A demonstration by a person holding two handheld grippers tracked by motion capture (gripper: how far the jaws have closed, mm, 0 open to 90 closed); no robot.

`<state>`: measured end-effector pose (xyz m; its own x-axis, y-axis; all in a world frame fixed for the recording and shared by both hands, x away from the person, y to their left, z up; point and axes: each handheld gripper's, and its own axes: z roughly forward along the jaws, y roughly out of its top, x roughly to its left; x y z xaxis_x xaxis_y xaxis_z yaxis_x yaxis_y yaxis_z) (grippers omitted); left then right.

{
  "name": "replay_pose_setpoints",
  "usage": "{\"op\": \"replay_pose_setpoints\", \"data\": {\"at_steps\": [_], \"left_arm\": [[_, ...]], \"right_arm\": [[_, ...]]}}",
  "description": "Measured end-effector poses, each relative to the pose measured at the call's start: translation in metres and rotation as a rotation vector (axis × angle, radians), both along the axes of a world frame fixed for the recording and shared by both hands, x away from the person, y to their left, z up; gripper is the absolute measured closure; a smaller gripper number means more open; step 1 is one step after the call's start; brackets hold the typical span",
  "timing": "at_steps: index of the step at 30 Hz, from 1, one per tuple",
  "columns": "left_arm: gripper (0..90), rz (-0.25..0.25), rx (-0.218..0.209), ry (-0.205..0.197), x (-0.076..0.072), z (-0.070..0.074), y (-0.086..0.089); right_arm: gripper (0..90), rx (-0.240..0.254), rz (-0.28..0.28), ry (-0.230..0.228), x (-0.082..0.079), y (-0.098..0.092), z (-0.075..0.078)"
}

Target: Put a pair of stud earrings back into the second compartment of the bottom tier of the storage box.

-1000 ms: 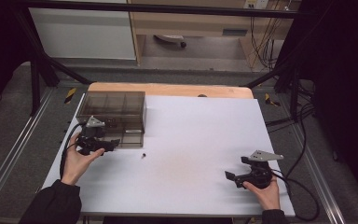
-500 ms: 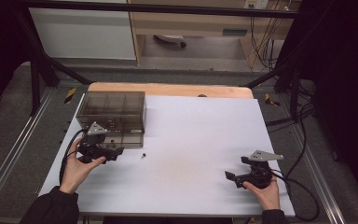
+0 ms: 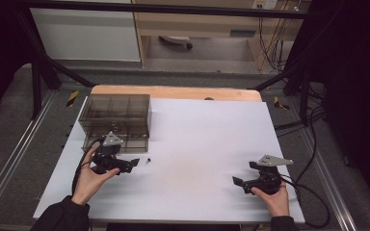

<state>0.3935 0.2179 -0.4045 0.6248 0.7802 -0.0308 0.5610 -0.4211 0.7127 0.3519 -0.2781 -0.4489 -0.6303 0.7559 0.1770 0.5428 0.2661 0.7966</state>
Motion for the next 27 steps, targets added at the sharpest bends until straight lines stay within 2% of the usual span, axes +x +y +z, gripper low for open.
{"op": "replay_pose_setpoints", "data": {"at_steps": [13,27], "left_arm": [[15.6,-0.052,0.027,0.016,0.001,-0.011,-0.028],[38.6,-0.055,0.048,0.032,0.012,-0.022,-0.041]], "right_arm": [[1.0,-0.001,0.001,-0.001,0.0,0.0,0.0],[1.0,-0.001,0.001,-0.001,0.0,0.0,0.0]]}}
